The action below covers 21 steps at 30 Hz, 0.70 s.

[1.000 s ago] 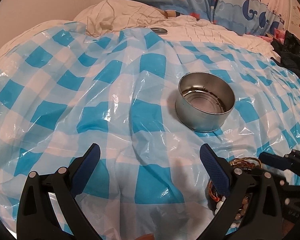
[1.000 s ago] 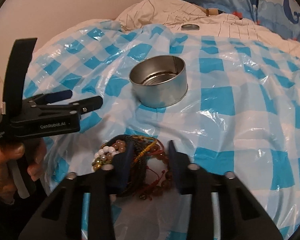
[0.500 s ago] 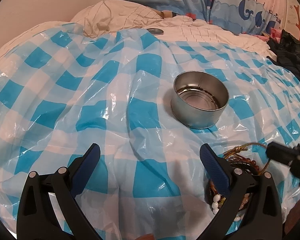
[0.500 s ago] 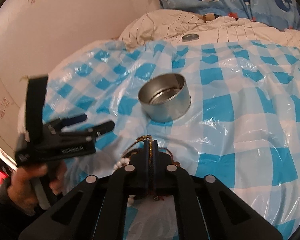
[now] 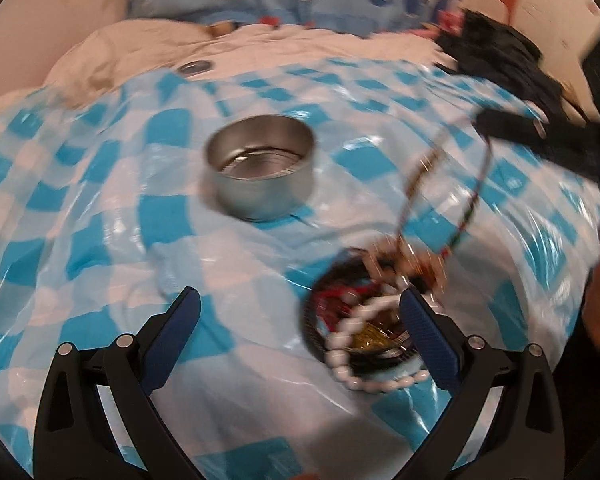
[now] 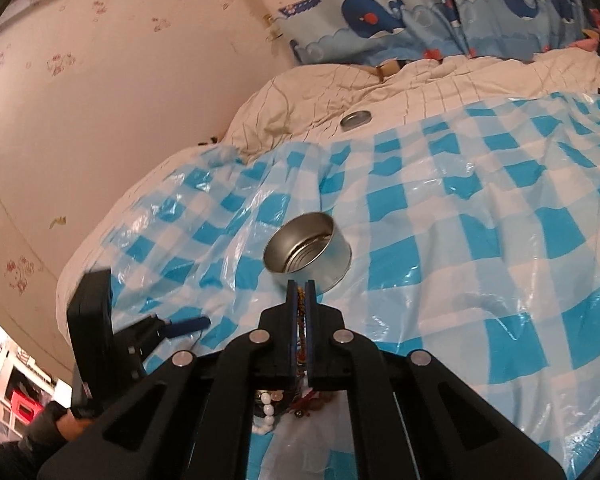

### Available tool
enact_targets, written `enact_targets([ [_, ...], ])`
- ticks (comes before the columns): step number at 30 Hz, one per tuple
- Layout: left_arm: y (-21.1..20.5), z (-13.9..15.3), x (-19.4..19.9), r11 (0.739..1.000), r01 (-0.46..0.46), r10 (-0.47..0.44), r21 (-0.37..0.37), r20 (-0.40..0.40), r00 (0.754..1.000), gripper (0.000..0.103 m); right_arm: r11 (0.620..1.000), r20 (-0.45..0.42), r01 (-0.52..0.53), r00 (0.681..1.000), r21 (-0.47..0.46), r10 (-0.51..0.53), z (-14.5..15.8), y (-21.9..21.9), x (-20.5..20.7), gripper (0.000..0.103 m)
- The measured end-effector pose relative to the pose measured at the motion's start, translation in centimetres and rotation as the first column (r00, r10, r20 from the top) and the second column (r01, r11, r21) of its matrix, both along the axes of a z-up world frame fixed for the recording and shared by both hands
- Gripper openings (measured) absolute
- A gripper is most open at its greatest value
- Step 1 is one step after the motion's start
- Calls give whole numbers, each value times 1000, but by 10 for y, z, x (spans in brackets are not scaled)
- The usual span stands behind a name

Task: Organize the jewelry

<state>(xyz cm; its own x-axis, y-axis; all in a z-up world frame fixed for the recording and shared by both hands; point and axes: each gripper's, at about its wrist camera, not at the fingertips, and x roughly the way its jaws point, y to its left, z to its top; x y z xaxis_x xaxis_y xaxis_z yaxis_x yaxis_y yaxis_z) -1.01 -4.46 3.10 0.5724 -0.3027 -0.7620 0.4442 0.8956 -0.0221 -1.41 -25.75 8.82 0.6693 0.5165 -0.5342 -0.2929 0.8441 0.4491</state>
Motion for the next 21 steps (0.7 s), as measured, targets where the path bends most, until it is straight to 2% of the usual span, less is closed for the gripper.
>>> enact_targets([
  [4, -14, -4, -8, 999, 45, -46, 24, 9, 999, 96, 1000, 6, 19, 1000, 2, -19, 3, -6, -3, 4],
  [9, -13, -1, -13, 999, 51, -51, 4, 15, 999, 96, 1000, 5, 26, 1000, 6, -26, 3, -8, -7, 4],
  [15, -21, 5, -11, 989, 92, -91, -116, 10, 996, 96, 1000, 29, 1, 1000, 10, -1, 8, 0, -15, 4],
  [19, -40, 0, -11, 990, 107, -106, -88, 17, 994, 96, 1000, 37, -9, 999, 11, 8, 10, 5, -19, 4],
  [21, -44, 1, -10, 991, 105, -103, -87, 18, 994, 96, 999, 76, -16, 997, 39, 13, 16, 3, -25, 4],
])
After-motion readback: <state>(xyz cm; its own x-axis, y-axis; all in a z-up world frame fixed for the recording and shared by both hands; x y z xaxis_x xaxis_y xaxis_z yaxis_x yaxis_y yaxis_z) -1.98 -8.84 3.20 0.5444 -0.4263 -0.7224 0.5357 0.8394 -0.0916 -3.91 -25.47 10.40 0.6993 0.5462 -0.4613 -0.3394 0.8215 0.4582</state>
